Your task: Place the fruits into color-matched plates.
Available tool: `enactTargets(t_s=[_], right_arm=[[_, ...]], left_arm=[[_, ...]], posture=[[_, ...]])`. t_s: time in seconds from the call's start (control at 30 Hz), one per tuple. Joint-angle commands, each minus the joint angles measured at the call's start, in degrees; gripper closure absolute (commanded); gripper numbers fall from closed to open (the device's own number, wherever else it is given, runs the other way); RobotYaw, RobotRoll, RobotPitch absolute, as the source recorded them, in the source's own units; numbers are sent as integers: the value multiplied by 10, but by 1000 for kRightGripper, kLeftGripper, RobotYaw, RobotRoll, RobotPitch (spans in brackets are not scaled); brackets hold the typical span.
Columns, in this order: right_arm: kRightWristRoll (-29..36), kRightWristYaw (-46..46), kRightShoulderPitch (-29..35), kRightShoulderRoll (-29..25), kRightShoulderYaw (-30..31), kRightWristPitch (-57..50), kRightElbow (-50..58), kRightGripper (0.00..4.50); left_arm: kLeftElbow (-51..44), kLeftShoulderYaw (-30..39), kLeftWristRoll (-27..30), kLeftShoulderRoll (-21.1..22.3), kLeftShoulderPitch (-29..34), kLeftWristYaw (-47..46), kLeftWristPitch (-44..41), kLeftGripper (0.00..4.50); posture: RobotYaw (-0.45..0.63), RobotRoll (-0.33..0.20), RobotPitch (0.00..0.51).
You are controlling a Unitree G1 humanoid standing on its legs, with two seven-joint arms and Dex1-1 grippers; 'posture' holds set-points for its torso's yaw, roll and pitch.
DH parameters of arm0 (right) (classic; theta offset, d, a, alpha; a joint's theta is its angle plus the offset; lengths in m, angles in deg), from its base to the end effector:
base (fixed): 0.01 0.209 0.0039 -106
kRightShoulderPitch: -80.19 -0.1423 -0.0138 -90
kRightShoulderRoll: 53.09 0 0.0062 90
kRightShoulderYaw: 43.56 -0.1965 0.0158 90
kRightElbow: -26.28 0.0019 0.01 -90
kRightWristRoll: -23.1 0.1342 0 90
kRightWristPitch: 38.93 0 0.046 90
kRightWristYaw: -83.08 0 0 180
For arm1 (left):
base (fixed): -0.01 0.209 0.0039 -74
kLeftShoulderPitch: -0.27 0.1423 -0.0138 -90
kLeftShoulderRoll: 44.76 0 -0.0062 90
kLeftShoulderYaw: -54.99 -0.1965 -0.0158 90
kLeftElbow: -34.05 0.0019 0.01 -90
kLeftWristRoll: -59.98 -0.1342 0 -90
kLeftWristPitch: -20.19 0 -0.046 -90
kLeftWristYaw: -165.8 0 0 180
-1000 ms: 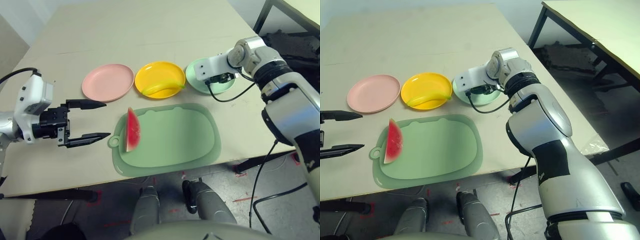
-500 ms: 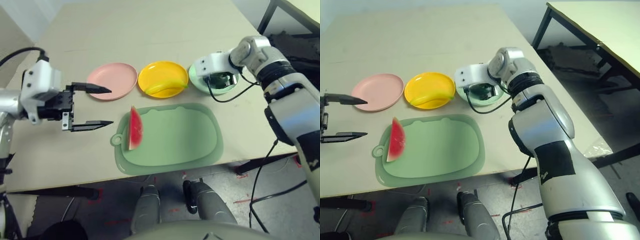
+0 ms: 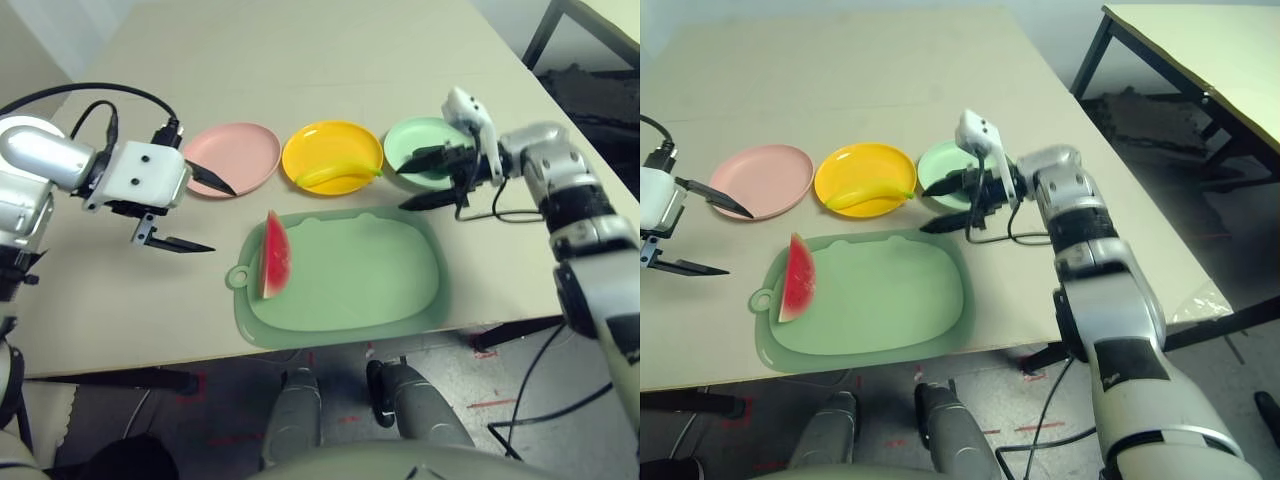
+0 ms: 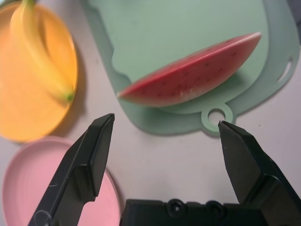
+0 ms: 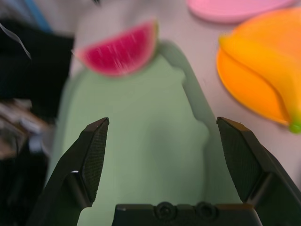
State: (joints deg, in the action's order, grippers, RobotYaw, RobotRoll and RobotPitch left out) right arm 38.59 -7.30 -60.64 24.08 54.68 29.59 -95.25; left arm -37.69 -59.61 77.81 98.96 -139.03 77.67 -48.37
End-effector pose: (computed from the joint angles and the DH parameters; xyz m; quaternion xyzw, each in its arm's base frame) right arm 0.3486 -0.2098 0.1797 -0.0774 0.1167 0.7014 0.6989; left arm 0.2765 0.2929 0.2849 0.5485 0.1073 -0.6251 0.5448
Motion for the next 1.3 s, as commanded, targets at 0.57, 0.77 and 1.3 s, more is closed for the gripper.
enactTargets(t_s=[0.57,0.77,1.3], right_arm=[[56,176,305,44,-60,177,229,37],[59,183,320,29,-67,185,236,37],[60,130,361,-2,-33,266,269,0]], left_arm=[[31,-159,-62,-72,-71,6,269,0],[62,-117,-135,-139,-54,-11,298,0],[102,-97,-254,-193,-33,-45,252,1644]], posture=[[110,0,168],[101,0,160],[82,0,155]])
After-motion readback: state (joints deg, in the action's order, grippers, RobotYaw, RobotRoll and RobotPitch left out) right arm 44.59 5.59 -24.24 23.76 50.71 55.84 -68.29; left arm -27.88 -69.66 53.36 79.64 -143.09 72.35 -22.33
